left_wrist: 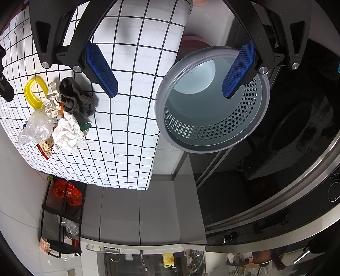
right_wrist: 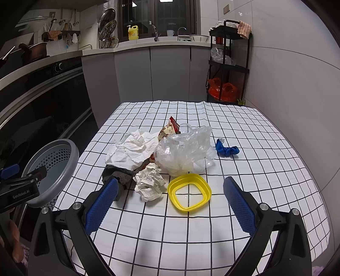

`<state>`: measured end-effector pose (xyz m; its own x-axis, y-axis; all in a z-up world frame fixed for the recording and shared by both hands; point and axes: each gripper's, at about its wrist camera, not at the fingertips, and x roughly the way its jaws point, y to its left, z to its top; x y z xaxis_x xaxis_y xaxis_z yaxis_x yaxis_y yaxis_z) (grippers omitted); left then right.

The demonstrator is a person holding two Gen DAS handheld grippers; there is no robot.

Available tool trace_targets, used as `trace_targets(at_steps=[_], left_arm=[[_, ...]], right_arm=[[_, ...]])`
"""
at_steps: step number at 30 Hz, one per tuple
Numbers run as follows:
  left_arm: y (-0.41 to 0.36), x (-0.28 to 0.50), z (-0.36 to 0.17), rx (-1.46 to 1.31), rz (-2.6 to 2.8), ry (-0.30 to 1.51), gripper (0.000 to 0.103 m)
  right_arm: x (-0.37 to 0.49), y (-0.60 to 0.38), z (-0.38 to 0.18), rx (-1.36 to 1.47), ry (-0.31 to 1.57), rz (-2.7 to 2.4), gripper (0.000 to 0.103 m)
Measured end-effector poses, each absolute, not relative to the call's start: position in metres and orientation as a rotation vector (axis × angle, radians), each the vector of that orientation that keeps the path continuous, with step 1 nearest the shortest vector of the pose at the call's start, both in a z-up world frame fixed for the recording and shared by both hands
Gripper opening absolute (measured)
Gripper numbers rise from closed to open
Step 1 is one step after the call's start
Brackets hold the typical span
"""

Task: Collect trash

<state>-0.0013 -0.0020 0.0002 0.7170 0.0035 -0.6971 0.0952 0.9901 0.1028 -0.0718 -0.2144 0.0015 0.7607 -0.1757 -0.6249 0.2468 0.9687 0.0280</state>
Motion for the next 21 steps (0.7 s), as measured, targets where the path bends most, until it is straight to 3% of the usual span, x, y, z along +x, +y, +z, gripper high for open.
trace_targets(at_steps=[21], left_arm=[[-0.0025,-0.0016,-0.0011,0.141,-0.049,0.768,0.097]], right_arm=[[-0.0728,-0.2153,0.0054,0.112,0.660,-0.232,0.095]])
